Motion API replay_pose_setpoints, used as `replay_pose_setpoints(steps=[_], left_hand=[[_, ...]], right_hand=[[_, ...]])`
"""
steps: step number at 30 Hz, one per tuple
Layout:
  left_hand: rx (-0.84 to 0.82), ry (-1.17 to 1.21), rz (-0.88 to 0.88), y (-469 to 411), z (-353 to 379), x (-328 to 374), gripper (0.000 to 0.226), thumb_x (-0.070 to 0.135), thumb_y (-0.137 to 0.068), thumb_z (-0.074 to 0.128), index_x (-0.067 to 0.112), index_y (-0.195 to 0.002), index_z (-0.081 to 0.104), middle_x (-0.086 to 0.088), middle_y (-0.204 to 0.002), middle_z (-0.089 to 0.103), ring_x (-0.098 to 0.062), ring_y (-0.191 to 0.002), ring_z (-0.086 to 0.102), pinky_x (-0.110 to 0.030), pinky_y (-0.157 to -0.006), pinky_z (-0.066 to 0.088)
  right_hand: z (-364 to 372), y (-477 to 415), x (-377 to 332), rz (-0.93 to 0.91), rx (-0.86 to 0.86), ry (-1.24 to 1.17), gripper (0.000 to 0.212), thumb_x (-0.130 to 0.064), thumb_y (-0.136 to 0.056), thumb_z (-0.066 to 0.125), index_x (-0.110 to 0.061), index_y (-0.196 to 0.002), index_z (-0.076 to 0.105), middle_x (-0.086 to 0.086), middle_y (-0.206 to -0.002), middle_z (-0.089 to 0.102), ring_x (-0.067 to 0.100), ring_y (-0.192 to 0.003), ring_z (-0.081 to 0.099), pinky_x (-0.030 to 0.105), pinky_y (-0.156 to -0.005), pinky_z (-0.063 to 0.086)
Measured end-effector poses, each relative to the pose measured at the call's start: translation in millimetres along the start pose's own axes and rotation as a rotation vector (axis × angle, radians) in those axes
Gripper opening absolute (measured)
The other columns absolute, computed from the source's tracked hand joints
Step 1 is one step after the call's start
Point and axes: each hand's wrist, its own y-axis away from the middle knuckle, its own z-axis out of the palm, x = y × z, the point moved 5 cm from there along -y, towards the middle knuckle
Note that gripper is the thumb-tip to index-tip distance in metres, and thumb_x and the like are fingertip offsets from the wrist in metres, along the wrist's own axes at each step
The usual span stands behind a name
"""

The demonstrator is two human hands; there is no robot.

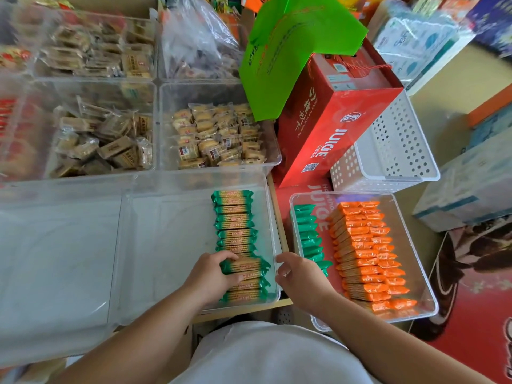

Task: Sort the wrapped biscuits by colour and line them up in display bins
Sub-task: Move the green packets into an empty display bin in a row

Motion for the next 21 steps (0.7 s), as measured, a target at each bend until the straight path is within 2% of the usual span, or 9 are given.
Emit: replay_pose_setpoints(steps=[4,7,9,12,15,17,19,21], left_hand=[[-0.014,0.023,-0.019,1,4,-3,0.049,0.02,-0.086,0.08,0.034,-0.125,0.056,0.003,-0.124,0.055,-0.014,-0.107,0.059,-0.027,-0.084,0.057],[0.009,-0.059,-0.033,-1,4,-4,0.05,0.027,-0.084,0.081,0.036,-0.126,0.055,0.001,-0.124,0.05,-0.017,-0.108,0.058,-0.032,-0.089,0.057],[0.013,-0.11,-0.025,-2,3,-3,0.05,0.032,-0.085,0.08,0.037,-0.128,0.055,0.001,-0.125,0.048,-0.017,-0.108,0.058,-0.034,-0.093,0.056],[0.029,-0.175,-0.012,0,1,-1,0.051,0.041,-0.088,0.075,0.036,-0.134,0.053,0.002,-0.124,0.046,-0.016,-0.109,0.058,-0.035,-0.096,0.055],[0.084,-0.239,-0.001,2,1,4,0.053,0.05,-0.088,0.071,0.035,-0.135,0.053,0.003,-0.123,0.047,-0.016,-0.109,0.056,-0.034,-0.095,0.053],[0.127,-0.314,0.017,4,3,11,0.057,0.056,-0.087,0.069,0.034,-0.136,0.051,0.004,-0.123,0.048,-0.016,-0.111,0.053,-0.034,-0.095,0.053],[0.195,-0.434,0.049,6,4,23,0.064,0.061,-0.087,0.065,0.033,-0.141,0.046,0.004,-0.129,0.047,-0.015,-0.116,0.048,-0.034,-0.098,0.05],[0.281,-0.526,0.12,11,7,45,0.066,0.062,-0.088,0.062,0.032,-0.143,0.043,0.005,-0.134,0.045,-0.015,-0.12,0.044,-0.033,-0.1,0.046]], right_hand=[[0,0,0,-0.013,-0.001,-0.017,0.037,-0.023,-0.1,0.059,-0.031,-0.136,0.056,-0.013,-0.113,0.069,0.008,-0.098,0.066,0.022,-0.084,0.057],[-6,2,0,-0.052,0.002,0.008,0.039,-0.031,-0.098,0.063,-0.032,-0.136,0.057,-0.015,-0.111,0.068,0.005,-0.095,0.065,0.022,-0.085,0.057],[-16,3,3,-0.091,0.061,-0.026,0.039,-0.037,-0.095,0.067,-0.03,-0.132,0.061,-0.018,-0.104,0.068,0.001,-0.092,0.065,0.022,-0.084,0.057],[-42,4,22,-0.133,0.252,-0.085,0.031,-0.032,-0.093,0.07,-0.022,-0.122,0.068,-0.017,-0.099,0.068,-0.002,-0.09,0.064,0.017,-0.08,0.056],[-60,1,56,-0.078,0.309,-0.029,0.035,-0.027,-0.091,0.073,-0.02,-0.125,0.067,-0.011,-0.114,0.063,0.005,-0.098,0.064,0.023,-0.082,0.059],[-63,-1,77,-0.05,0.238,0.11,0.049,-0.03,-0.089,0.074,-0.026,-0.136,0.059,-0.01,-0.131,0.056,0.01,-0.116,0.058,0.033,-0.095,0.058],[-62,-3,88,-0.073,0.137,0.262,0.067,-0.033,-0.086,0.073,-0.031,-0.148,0.046,-0.012,-0.147,0.045,0.014,-0.135,0.044,0.039,-0.111,0.046],[-60,-6,92,-0.112,0.045,0.338,0.08,-0.034,-0.086,0.07,-0.032,-0.156,0.031,-0.012,-0.159,0.029,0.017,-0.146,0.029,0.04,-0.119,0.035]])
